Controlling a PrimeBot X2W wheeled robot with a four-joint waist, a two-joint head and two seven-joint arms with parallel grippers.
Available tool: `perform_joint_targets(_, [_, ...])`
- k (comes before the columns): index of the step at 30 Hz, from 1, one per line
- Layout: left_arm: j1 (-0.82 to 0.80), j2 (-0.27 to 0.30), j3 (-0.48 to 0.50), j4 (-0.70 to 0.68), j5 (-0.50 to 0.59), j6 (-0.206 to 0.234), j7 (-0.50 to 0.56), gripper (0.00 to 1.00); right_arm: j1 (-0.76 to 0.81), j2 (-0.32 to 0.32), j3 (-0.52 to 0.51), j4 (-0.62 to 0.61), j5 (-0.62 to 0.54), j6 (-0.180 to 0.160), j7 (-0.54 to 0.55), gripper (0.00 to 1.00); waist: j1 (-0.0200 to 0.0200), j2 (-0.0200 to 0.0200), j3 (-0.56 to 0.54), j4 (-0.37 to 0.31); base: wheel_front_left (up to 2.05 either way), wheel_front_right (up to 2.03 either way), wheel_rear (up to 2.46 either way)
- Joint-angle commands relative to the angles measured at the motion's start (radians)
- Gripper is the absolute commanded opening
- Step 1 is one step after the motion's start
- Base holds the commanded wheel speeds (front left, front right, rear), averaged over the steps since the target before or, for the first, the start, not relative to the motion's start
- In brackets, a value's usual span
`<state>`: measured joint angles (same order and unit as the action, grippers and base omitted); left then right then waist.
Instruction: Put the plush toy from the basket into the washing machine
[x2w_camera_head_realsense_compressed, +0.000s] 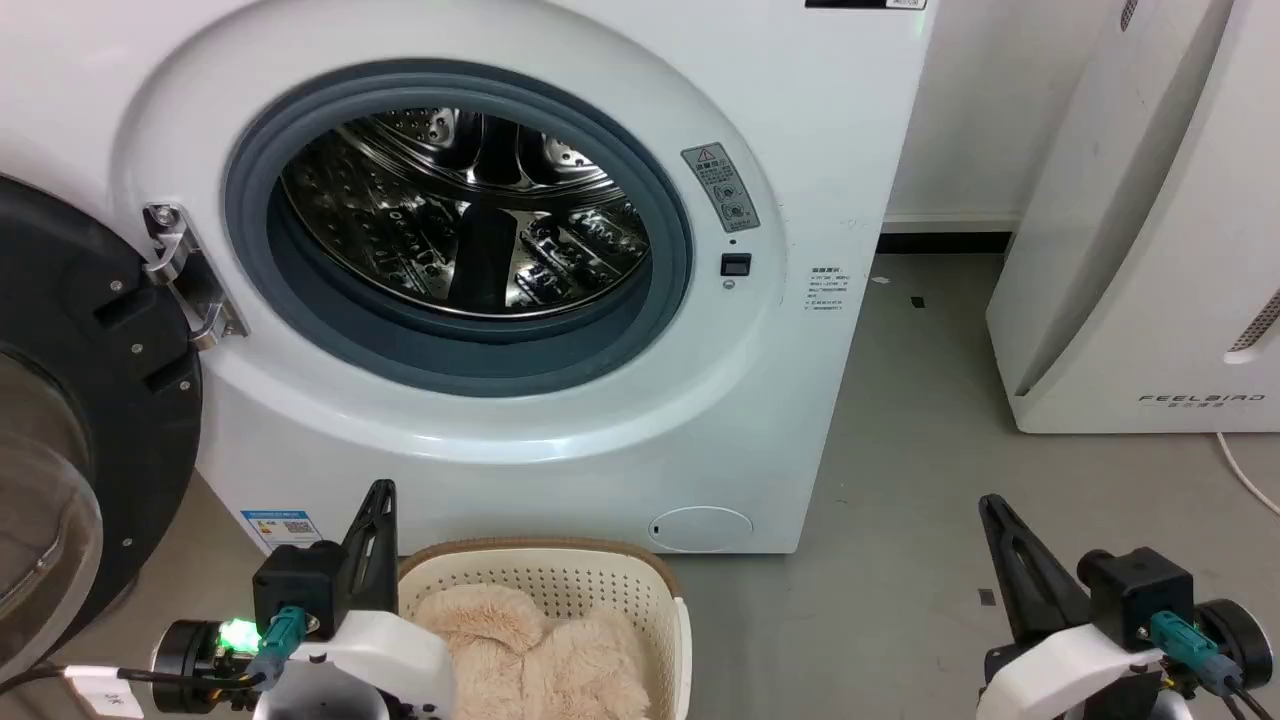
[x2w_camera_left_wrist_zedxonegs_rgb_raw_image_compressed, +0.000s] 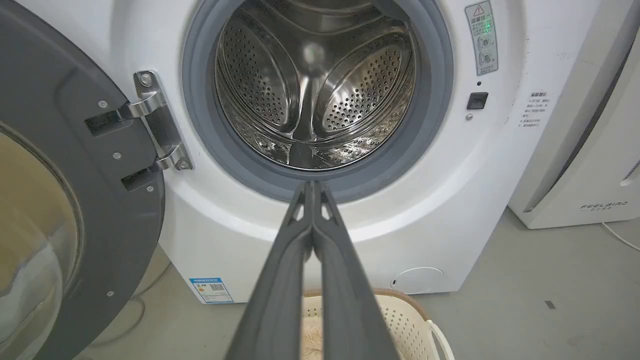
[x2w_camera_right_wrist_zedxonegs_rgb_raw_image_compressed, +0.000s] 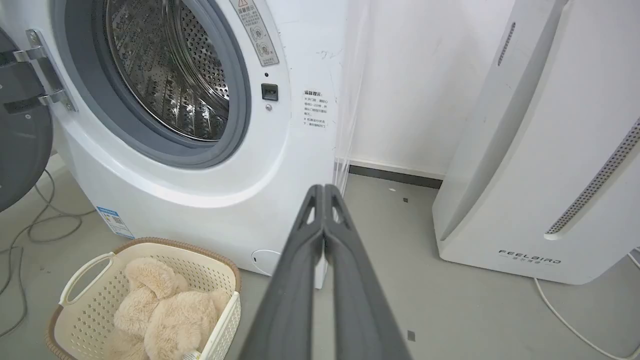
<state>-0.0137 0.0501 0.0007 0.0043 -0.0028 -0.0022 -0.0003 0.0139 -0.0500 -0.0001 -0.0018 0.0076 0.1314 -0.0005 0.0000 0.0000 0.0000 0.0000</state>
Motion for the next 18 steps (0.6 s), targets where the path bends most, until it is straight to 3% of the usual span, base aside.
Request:
perform_joint_targets(1, [0.014, 0.000, -0.001, -0.004, 0.003, 0.002, 0.000, 0.00, -0.014, 0.000, 0.000, 0.002, -0.008, -0.001, 0.000, 0.00, 0.0000, 0.0000, 0.000, 0.000, 0.00, 0.00, 0.00])
perform_joint_targets(18, [0.014, 0.000, -0.001, -0.004, 0.003, 0.002, 0.000, 0.00, -0.014, 0.000, 0.000, 0.002, -0.008, -0.001, 0.000, 0.00, 0.0000, 0.0000, 0.000, 0.000, 0.00, 0.00, 0.00])
